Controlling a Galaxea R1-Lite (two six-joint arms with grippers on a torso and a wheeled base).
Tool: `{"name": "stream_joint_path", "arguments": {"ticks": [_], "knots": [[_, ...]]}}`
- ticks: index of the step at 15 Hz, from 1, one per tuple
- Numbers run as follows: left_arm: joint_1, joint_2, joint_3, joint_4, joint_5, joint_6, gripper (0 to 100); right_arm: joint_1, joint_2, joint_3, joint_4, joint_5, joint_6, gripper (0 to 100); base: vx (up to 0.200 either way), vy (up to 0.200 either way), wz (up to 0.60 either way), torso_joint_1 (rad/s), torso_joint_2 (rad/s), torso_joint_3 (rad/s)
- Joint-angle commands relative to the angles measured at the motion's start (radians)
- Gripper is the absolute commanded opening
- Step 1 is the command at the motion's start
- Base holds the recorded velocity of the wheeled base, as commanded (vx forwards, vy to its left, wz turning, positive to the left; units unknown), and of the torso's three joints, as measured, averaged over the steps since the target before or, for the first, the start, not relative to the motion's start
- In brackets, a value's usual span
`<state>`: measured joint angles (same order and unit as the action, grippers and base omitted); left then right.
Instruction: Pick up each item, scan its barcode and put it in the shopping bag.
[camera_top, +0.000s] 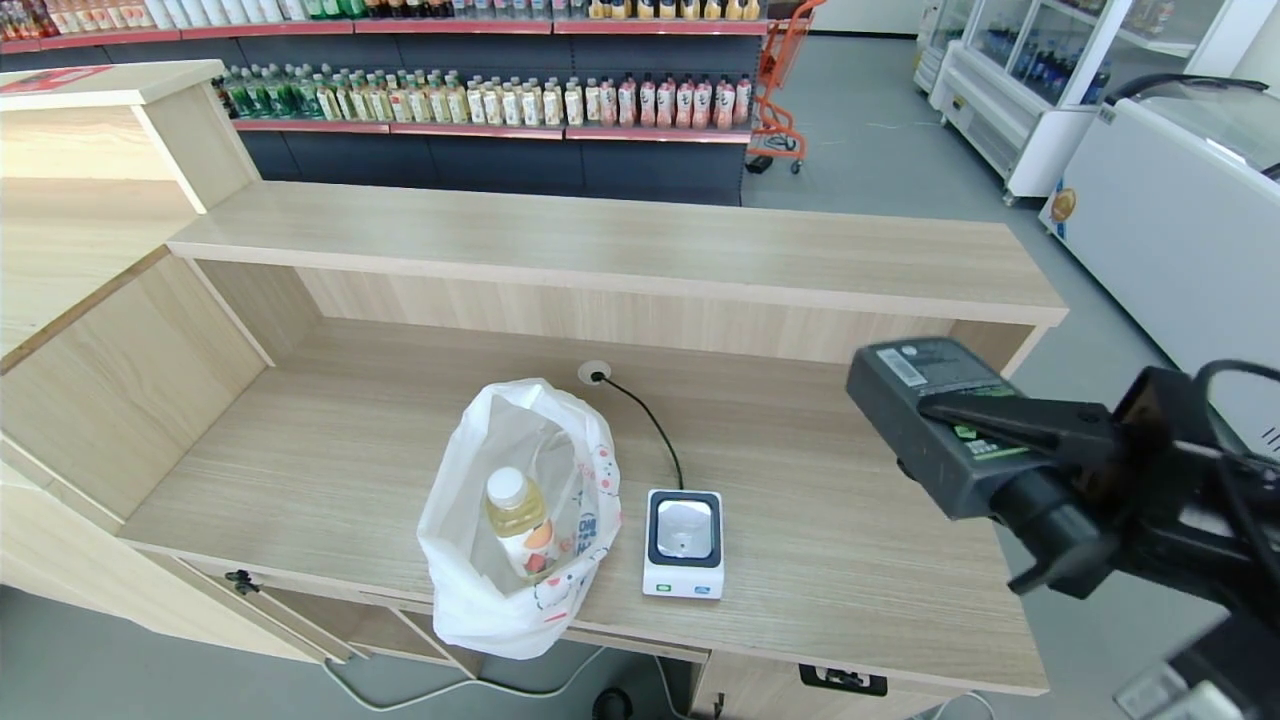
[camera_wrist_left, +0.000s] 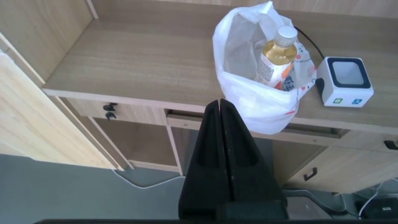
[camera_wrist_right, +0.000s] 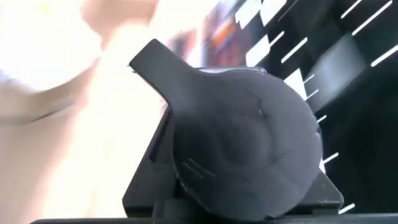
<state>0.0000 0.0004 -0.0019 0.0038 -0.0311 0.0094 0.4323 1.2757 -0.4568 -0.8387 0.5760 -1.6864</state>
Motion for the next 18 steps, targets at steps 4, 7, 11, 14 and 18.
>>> {"name": "stream_joint_path", "arguments": {"ticks": [4, 7, 11, 14, 18], "knots": [[0.000, 0.001, -0.001, 0.001, 0.000, 0.000, 0, -0.429, -0.090, 0.021, 0.308, -0.199, 0.652, 0, 0.000, 0.000, 0.00, 0.000, 0.00, 0.000], [0.000, 0.001, -0.001, -0.001, 0.000, 0.000, 0, -0.438, -0.053, -0.120, 0.489, -0.226, 1.202, 0, 0.000, 0.000, 0.00, 0.000, 0.00, 0.000], [0.000, 0.001, -0.001, -0.001, 0.000, 0.000, 0, -0.230, -0.004, -0.258, 0.693, -0.139, 1.863, 0, 0.000, 0.000, 0.00, 0.000, 0.00, 0.000], [0.000, 0.001, -0.001, 0.001, -0.001, 0.000, 0, -0.159, 0.091, -0.290, 0.684, -0.065, 2.055, 0, 0.000, 0.000, 0.00, 0.000, 0.00, 0.000], [0.000, 0.001, 0.000, -0.001, 0.000, 0.000, 0, -0.150, 0.246, -0.280, 0.546, -0.122, 2.042, 0, 0.000, 0.000, 0.00, 0.000, 0.00, 0.000]]}}
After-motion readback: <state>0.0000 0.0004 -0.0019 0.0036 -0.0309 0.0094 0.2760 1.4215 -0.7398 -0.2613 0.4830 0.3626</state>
